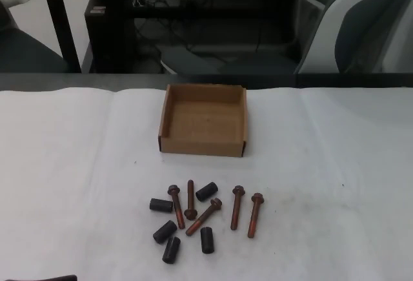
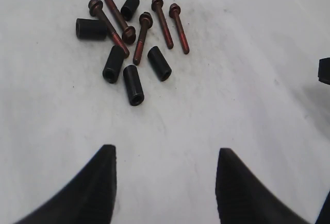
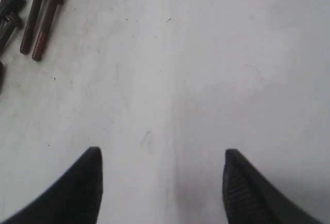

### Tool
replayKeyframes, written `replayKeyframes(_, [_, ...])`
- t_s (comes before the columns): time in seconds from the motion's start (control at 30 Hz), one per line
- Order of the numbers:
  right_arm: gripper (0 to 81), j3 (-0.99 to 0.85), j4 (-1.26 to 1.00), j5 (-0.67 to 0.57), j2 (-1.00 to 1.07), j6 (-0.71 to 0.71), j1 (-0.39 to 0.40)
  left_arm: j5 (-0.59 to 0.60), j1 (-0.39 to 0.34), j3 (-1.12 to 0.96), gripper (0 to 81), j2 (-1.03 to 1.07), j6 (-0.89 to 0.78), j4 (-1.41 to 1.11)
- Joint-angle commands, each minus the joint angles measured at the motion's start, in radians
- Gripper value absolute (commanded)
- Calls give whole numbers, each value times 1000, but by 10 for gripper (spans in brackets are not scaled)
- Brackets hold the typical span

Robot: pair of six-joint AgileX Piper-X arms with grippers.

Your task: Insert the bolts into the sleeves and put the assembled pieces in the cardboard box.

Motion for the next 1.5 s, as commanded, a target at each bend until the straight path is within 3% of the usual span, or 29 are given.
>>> replayKeyframes(0.0, [662,3,-5,-6,-5,2,-5,5,-1,-10,575,-4,-2,-5])
replayKeyframes(0.53, [662,2,-60,-6,-5,2,-5,5,-1,-10,575,-4,-2,-5])
replayKeyframes(0.67, [662,2,-58,-10,-5,81,-5,3,-1,-10,575,-4,-2,-5])
replayKeyframes(1.03, [662,2,-80,-167,-5,81,-5,4,-1,-10,575,-4,-78,-41])
replayKeyframes(1.1, [627,2,-66,-192,-3,106,-5,6,-1,-10,575,-4,-106,-41])
replayKeyframes(1.23, [461,-30,5,-256,6,115,-5,5,-1,-10,575,-4,-198,-41])
replayKeyframes(1.47, [456,-154,9,-267,125,125,-5,0,-1,-10,575,-4,-149,-41])
